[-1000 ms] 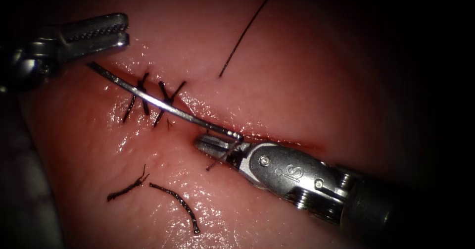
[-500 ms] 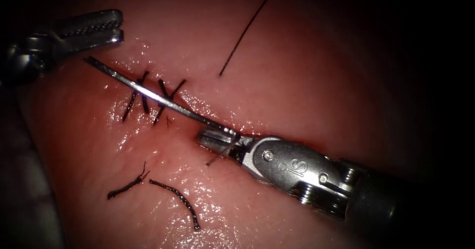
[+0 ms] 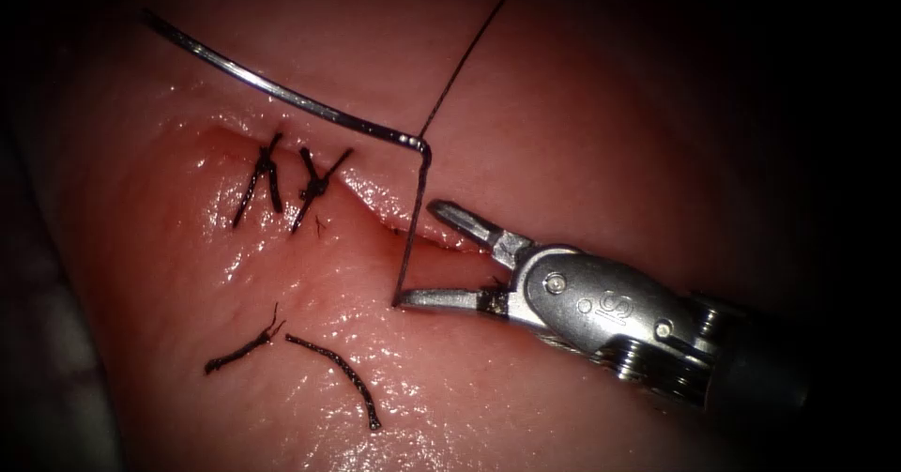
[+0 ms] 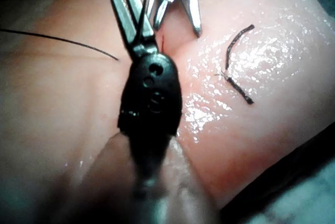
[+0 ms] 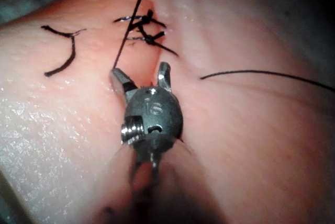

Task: Wound Closure
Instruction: Pull the string through the cut

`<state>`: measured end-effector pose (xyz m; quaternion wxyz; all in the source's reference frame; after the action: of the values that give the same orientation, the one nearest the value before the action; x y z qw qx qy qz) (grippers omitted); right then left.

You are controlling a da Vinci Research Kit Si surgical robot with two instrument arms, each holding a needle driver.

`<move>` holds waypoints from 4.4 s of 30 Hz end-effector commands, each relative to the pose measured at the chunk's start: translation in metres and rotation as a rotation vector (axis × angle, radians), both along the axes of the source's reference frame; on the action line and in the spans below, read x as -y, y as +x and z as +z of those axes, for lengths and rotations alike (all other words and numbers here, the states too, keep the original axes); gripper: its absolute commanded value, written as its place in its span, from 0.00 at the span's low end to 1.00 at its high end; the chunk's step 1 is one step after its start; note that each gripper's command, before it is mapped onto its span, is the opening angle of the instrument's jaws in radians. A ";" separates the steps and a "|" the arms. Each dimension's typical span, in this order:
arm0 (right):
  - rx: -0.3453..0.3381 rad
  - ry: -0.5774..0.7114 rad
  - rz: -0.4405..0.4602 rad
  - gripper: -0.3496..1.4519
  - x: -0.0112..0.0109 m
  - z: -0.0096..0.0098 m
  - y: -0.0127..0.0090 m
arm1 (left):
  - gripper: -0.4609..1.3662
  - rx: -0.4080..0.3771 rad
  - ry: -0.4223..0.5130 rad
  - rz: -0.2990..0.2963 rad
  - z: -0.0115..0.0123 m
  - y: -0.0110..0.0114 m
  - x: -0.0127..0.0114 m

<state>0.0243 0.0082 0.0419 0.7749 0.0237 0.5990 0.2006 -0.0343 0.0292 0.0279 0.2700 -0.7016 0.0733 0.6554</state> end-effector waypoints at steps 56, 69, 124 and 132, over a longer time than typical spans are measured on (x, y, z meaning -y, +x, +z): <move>-0.103 0.382 0.023 0.00 0.0101 -0.0122 0.0115 | 0.06 0.020 -0.038 -0.026 0.0035 0.0007 -0.0001; -0.101 0.354 -0.032 0.00 0.0156 -0.0138 0.0155 | 0.06 0.040 -0.045 -0.004 0.0021 0.0030 0.0034; -0.133 -0.121 -0.038 0.85 0.0000 -0.0051 -0.0025 | 0.06 -0.050 -0.056 -0.105 0.0055 0.0146 -0.0053; -0.088 -0.128 -0.078 0.83 -0.0002 -0.0012 -0.0004 | 0.06 -0.049 -0.052 -0.106 0.0055 0.0146 -0.0051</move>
<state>0.0242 0.0082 0.0412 0.7571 0.0060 0.6403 0.1294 -0.0196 0.0342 0.0334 0.2849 -0.6869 0.1347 0.6549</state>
